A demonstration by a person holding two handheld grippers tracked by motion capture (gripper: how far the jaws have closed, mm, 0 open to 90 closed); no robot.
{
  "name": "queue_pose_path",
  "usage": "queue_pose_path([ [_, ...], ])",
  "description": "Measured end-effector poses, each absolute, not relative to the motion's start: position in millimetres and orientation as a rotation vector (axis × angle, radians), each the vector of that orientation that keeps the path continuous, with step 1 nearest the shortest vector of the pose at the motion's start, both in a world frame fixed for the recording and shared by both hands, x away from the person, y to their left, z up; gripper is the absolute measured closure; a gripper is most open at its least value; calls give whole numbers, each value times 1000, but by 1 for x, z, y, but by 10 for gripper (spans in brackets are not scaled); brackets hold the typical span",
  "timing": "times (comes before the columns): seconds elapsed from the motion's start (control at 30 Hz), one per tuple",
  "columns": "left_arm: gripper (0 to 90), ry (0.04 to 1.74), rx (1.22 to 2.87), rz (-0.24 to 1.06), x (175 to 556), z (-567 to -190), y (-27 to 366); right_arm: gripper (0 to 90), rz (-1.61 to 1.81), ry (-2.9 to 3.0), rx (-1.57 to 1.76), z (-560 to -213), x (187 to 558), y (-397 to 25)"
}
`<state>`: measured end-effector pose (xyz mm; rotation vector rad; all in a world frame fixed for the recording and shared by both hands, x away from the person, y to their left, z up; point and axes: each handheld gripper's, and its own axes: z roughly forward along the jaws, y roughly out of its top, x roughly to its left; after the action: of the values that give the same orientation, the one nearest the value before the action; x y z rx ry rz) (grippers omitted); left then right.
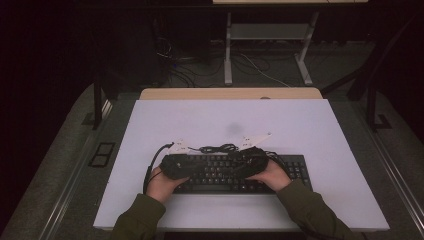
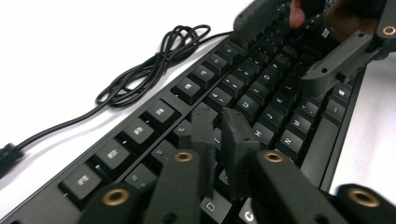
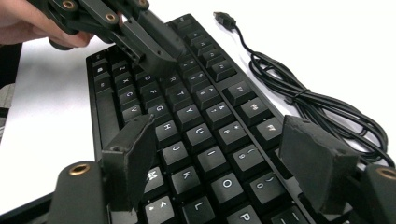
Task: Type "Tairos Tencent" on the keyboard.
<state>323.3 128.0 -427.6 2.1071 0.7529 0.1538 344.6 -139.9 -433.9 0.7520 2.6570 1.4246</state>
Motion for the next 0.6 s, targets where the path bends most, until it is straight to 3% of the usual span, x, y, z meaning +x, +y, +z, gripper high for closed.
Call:
queue_pose_path([
  [0.13, 891, 745, 2120, 150, 325, -429, 123, 260, 1429, 2646, 759, -434, 346, -142],
  [0.6, 893, 740, 2144, 135, 328, -435, 113, 257, 1441, 2630, 767, -432, 347, -143],
])
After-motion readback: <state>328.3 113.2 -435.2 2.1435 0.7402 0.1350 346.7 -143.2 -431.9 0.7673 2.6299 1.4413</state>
